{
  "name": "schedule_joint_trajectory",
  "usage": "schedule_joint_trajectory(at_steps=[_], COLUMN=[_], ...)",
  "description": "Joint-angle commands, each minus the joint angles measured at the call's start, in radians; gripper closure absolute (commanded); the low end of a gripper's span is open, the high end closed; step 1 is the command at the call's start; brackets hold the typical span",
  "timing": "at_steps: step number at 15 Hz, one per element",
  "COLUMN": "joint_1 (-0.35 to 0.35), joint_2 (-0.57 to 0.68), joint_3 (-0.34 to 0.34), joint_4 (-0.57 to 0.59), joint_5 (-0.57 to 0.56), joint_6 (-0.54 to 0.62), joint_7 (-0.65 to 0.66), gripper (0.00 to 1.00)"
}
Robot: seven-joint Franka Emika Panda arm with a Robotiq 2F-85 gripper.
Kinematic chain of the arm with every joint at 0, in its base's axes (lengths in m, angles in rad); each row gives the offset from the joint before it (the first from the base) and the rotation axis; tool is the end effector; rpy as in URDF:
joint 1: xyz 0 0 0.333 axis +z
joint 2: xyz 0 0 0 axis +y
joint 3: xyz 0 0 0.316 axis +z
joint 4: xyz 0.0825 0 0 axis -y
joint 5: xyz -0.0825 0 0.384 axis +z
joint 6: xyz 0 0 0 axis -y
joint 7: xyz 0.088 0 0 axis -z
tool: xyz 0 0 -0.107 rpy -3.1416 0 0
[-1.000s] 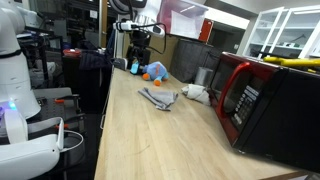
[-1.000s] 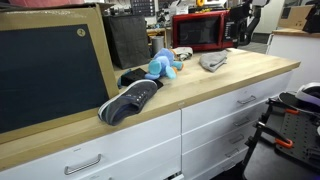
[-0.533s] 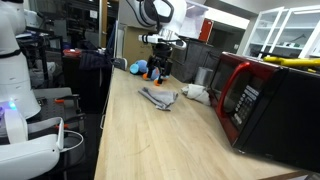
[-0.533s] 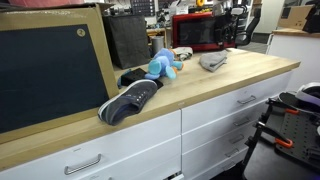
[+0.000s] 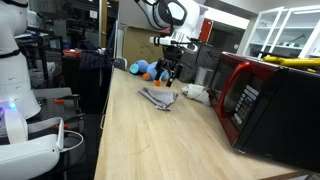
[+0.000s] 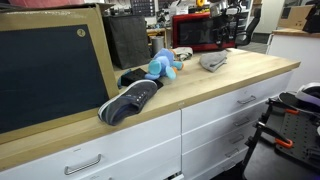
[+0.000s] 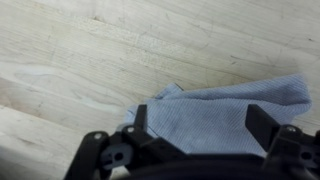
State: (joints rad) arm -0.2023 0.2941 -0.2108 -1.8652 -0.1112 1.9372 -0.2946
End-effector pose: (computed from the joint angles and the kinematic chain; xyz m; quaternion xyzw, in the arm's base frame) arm 0.5473 -0.2415 0.3477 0.9904 -0.0322 -0.1290 0.0376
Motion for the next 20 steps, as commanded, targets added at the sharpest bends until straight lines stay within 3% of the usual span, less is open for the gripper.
schedule_joint_trajectory(at_steps=[1, 12, 20], joint_1=[-0.012, -0.116, -0.160], joint_2=[-0.011, 0.076, 0.181], joint_3=[0.022, 0.046, 0.053], joint_4=[-0.018, 0.074, 0.157], joint_5=[0.002, 0.217, 0.224], joint_6=[0.013, 0.075, 0.085], joint_7=[0.004, -0.151, -0.149], gripper=[0.00, 0.00, 0.00])
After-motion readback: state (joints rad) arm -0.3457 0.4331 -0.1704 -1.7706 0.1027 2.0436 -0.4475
